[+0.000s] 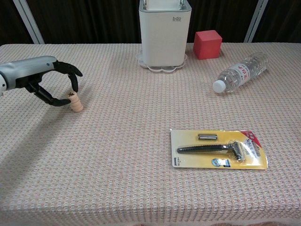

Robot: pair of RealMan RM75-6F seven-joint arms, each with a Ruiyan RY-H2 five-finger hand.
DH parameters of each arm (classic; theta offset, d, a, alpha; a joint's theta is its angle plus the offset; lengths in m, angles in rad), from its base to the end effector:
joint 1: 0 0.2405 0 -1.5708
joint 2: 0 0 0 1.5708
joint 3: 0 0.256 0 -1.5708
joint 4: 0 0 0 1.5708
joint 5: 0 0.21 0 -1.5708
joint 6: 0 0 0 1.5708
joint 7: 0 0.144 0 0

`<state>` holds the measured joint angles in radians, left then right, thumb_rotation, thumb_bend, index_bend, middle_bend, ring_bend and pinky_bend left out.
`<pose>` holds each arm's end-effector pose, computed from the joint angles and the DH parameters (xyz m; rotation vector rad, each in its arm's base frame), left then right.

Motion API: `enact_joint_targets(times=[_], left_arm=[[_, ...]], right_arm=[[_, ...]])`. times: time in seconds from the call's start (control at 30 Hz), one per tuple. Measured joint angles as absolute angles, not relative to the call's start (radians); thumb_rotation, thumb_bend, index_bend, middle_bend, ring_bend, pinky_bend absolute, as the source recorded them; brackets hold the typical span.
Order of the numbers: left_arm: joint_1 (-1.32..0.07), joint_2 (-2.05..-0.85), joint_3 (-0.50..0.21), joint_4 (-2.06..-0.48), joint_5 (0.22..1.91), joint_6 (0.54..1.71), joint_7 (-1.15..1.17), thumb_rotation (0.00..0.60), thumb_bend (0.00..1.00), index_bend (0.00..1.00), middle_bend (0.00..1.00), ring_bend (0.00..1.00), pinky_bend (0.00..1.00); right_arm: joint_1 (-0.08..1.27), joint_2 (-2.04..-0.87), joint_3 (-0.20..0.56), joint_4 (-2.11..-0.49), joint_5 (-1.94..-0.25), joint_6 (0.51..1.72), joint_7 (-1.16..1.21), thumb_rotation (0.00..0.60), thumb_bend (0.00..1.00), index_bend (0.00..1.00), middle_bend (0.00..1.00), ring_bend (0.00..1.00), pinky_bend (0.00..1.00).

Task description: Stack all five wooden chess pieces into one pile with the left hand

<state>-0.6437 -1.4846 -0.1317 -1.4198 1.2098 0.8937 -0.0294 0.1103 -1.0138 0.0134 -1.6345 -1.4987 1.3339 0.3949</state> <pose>-0.2047 0.3315 -0.0037 -1.7775 -1.2600 -0.9604 -0.3228 -0.1795 0.1675 1.3365 -1.2782 1.0165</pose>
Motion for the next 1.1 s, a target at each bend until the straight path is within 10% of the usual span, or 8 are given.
enact_joint_targets(times=[0.6, 1.0, 1.1], left_arm=[[-0.618, -1.411, -0.125, -1.566, 1.268, 0.975, 0.000, 0.600, 0.28, 0.28, 0.12, 0.00, 0.00], [-0.346, -1.236, -0.004, -1.649, 1.448, 1.446, 0.224, 0.598, 0.03, 0.06, 0.04, 0.00, 0.00], [-0.265, -1.166, 0.055, -1.640, 1.479, 1.496, 0.285, 0.522, 0.03, 0.05, 0.02, 0.00, 0.00]], right_arm=[[0.107, -1.017, 0.017, -1.627, -1.502, 1.348, 0.392, 0.600, 0.20, 0.00, 0.00, 0.00, 0.00], [0.062, -1.065, 0.016, -1.580, -1.519, 1.457, 0.143, 0.600, 0.18, 0.00, 0.00, 0.00, 0.00], [0.045, -1.074, 0.011, -1.578, -1.529, 1.488, 0.066, 0.600, 0.18, 0.00, 0.00, 0.00, 0.00]])
